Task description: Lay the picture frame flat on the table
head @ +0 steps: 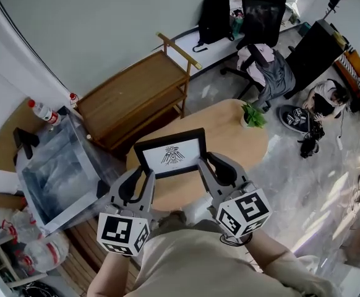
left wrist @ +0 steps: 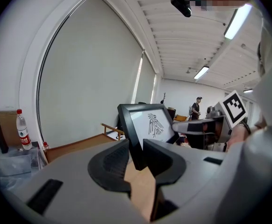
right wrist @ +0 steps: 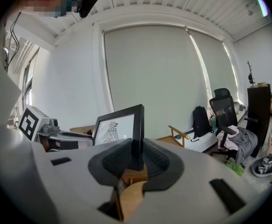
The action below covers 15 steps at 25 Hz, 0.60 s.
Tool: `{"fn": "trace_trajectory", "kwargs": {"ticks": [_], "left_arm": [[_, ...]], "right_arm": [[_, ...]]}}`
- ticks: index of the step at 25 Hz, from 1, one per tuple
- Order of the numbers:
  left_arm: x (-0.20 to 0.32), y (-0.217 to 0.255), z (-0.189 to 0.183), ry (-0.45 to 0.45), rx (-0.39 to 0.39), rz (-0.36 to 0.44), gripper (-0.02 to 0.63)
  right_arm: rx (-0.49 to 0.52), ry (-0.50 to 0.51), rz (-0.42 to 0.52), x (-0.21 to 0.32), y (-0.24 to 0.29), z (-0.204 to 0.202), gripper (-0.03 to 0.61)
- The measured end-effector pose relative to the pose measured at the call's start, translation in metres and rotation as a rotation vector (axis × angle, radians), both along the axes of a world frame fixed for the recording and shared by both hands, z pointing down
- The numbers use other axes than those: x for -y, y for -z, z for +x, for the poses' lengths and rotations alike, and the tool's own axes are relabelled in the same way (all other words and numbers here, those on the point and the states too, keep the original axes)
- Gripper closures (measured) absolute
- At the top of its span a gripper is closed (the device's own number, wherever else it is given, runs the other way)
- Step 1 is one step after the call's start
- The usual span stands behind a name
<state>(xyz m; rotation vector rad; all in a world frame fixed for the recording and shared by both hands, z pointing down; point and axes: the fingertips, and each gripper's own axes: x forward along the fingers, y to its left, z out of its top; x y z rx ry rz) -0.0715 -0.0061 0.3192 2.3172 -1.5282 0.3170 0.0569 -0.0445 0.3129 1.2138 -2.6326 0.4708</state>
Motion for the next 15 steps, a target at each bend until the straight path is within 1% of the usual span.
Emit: {"fn": "trace_trajectory", "kwargs": {"ticks": [7, 11, 15], "left_arm": [[0.028, -0.004, -0.035, 0.036, -0.011, -0.011, 0.522], [0.039, -0.014, -0.048, 0.063, -0.009, -0.036, 0.522], [0.049, -0.032, -0.060, 0.104, -0.023, -0.075, 0.522]], "right_arm": [[-0.011, 0.021, -0.025, 0.033, -0.004, -0.037, 0.523], [-0.017, 0.047, -0.049, 0.046, -0.013, -0.050, 0.523], [-0.034, 0.083, -0.076, 0.061, -0.030, -0.065, 0.522]]}}
